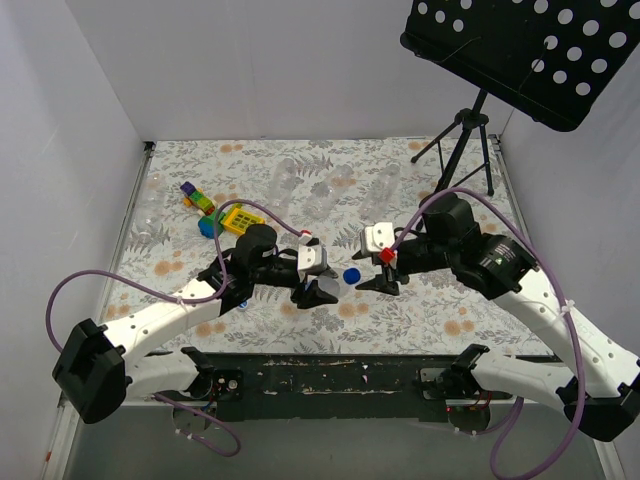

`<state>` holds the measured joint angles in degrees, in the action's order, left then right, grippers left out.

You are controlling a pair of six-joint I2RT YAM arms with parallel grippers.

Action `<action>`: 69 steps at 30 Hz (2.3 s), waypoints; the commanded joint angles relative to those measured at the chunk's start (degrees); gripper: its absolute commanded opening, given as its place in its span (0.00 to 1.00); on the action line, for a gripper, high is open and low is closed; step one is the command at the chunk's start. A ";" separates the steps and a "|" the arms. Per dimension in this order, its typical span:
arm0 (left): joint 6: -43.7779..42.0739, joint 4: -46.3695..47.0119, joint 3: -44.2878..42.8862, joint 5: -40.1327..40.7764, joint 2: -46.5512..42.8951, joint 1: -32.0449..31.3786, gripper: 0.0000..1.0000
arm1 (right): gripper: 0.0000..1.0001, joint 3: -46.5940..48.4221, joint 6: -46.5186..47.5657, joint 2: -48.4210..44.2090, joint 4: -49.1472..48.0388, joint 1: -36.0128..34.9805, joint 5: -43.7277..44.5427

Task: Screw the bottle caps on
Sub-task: Screw the bottle cap onto the plastic bottle.

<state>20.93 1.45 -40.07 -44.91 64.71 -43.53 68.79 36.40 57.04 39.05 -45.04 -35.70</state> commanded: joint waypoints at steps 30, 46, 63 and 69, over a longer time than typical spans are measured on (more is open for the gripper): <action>2.63 5.22 -0.27 0.43 -2.92 1.17 0.24 | 0.36 0.11 -4.14 4.84 -0.99 -0.32 -1.65; -7.02 14.98 7.90 40.64 -10.13 -6.02 0.21 | 0.04 -8.32 -45.87 3.17 -20.13 -0.84 11.62; -3.37 15.07 7.73 41.34 -10.13 -9.04 0.22 | 0.67 -4.82 -32.84 -6.05 -22.62 -0.93 16.98; 5.25 17.17 6.68 16.73 -10.66 -0.96 0.23 | 0.73 -4.81 -21.48 -8.26 -18.40 -0.75 14.18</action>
<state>18.94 16.64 -30.79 -8.95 56.12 -48.64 62.39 4.67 49.63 17.19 -45.54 -19.27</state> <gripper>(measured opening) 0.529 0.726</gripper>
